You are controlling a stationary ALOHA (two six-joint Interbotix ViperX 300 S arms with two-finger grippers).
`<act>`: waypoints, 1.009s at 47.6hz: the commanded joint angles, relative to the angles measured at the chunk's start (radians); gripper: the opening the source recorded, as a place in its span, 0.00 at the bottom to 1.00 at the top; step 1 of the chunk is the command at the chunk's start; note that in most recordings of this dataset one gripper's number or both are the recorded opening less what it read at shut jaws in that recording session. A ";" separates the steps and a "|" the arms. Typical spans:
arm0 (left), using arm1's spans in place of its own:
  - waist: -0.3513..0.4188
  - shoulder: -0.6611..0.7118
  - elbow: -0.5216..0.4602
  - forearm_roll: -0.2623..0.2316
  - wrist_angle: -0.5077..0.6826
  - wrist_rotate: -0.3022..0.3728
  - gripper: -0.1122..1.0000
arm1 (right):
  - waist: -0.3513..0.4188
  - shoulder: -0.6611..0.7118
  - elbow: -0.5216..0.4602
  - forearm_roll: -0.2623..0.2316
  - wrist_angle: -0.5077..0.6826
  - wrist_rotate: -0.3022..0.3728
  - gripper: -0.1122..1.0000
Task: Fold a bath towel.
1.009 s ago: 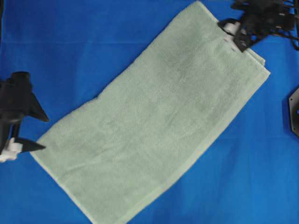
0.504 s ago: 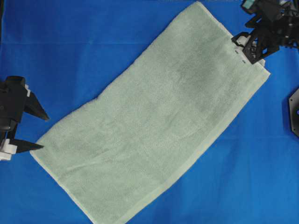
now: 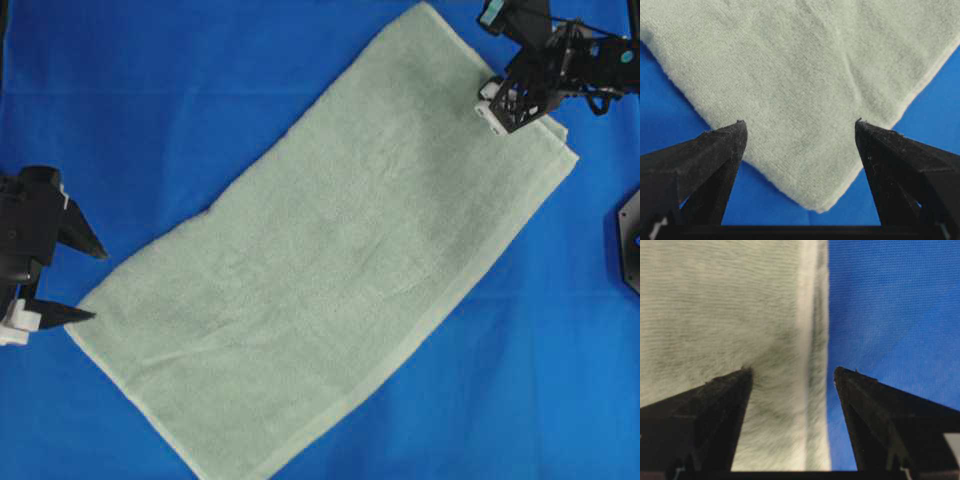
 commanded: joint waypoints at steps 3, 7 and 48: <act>0.002 0.029 -0.009 0.003 -0.014 -0.002 0.85 | -0.041 0.043 -0.005 -0.018 -0.057 0.002 0.69; 0.002 0.049 -0.012 0.003 -0.023 -0.002 0.85 | -0.057 0.072 -0.005 -0.020 -0.080 0.002 0.69; 0.002 0.051 -0.015 -0.002 -0.023 -0.002 0.85 | -0.015 0.029 0.015 0.037 -0.052 0.020 0.25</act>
